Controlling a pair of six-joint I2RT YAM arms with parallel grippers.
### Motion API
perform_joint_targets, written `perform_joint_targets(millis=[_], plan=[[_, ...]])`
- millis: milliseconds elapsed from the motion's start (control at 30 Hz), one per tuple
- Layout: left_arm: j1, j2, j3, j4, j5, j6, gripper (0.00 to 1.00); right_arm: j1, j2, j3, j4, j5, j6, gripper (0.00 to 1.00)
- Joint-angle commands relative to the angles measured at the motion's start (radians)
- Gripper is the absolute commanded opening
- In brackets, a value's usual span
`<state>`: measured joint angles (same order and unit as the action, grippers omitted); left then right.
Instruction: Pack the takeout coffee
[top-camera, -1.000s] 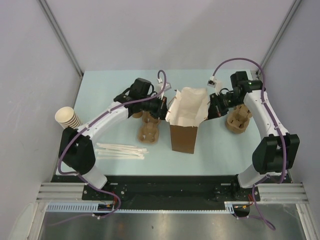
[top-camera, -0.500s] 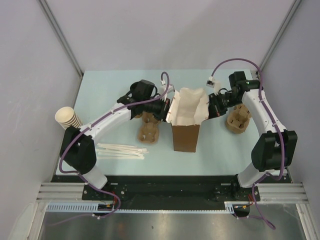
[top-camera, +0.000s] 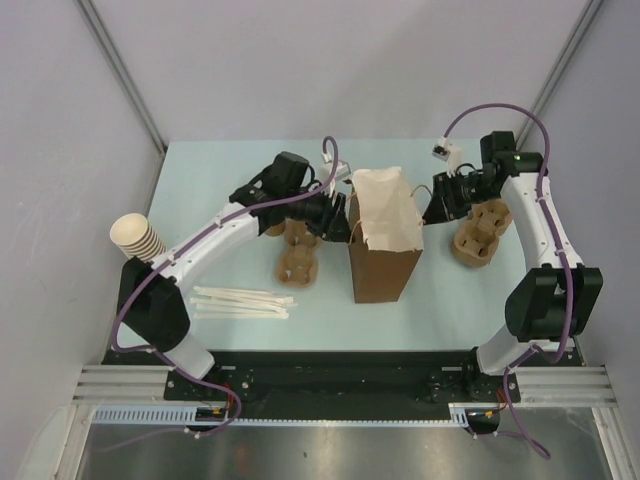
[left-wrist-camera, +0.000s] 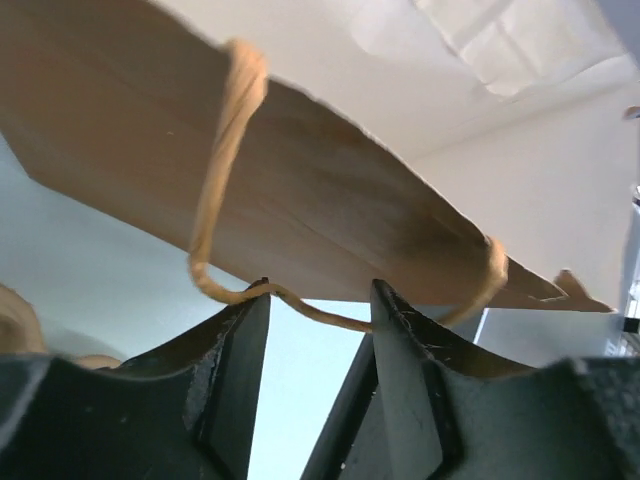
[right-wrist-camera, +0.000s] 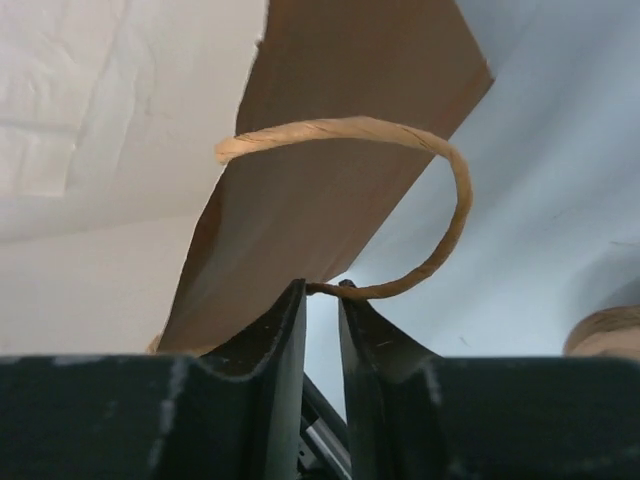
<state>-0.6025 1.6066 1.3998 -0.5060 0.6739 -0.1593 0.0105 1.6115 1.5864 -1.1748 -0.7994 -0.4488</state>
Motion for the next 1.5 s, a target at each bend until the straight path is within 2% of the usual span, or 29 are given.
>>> perform_joint_targets(millis=[0,133,300,333,400,433,467,533,567,600,667,867,1000,1100,1200,1300,1333,1467], plan=[[-0.005,-0.071,0.106,-0.042,0.001,0.049,0.54,-0.004,-0.045,0.105,-0.052,-0.018,-0.025,0.27],[0.003,-0.088,0.145,-0.078,0.000,0.072,0.62,-0.003,-0.051,0.144,-0.075,-0.034,-0.016,0.37],[0.024,-0.099,0.189,-0.121,-0.004,0.095,0.64,-0.003,-0.064,0.170,-0.082,-0.035,-0.004,0.50],[0.029,-0.102,0.195,-0.124,-0.002,0.098,0.66,-0.003,-0.064,0.179,-0.083,-0.038,-0.001,0.56],[0.033,-0.103,0.214,-0.138,0.001,0.106,0.69,-0.003,-0.065,0.194,-0.088,-0.044,0.004,0.61],[0.038,-0.106,0.223,-0.140,0.003,0.107,0.70,-0.003,-0.068,0.199,-0.092,-0.046,0.007,0.68],[0.040,-0.106,0.226,-0.143,0.010,0.110,0.73,-0.003,-0.068,0.204,-0.094,-0.049,0.009,0.71],[0.046,-0.114,0.235,-0.143,0.029,0.113,0.87,-0.003,-0.073,0.219,-0.097,-0.052,0.013,0.78],[0.047,-0.116,0.240,-0.146,0.036,0.118,0.88,-0.003,-0.076,0.227,-0.098,-0.052,0.015,0.80],[0.052,-0.119,0.243,-0.144,0.047,0.121,0.96,-0.003,-0.078,0.230,-0.098,-0.050,0.015,0.81],[0.069,-0.125,0.257,-0.137,0.081,0.116,1.00,-0.003,-0.082,0.242,-0.103,-0.050,0.016,0.84],[0.167,-0.160,0.294,-0.048,0.225,0.058,1.00,-0.004,-0.094,0.262,-0.109,-0.052,0.024,0.92],[0.291,-0.198,0.294,0.032,0.297,0.021,1.00,-0.049,-0.105,0.273,-0.117,-0.061,0.028,0.96],[0.390,-0.220,0.280,0.049,0.309,0.053,1.00,-0.073,-0.111,0.290,-0.131,-0.078,0.030,0.99],[0.469,-0.220,0.260,-0.001,0.279,0.209,0.99,-0.092,-0.122,0.302,-0.135,-0.095,0.035,1.00],[0.487,-0.174,0.286,-0.155,0.231,0.484,1.00,-0.096,-0.130,0.299,-0.135,-0.093,0.035,1.00],[0.486,-0.153,0.303,-0.261,0.237,0.626,1.00,-0.099,-0.133,0.297,-0.135,-0.093,0.036,1.00],[0.484,-0.013,0.373,-0.426,0.247,0.808,0.97,-0.104,-0.131,0.288,-0.131,-0.098,0.047,1.00]])
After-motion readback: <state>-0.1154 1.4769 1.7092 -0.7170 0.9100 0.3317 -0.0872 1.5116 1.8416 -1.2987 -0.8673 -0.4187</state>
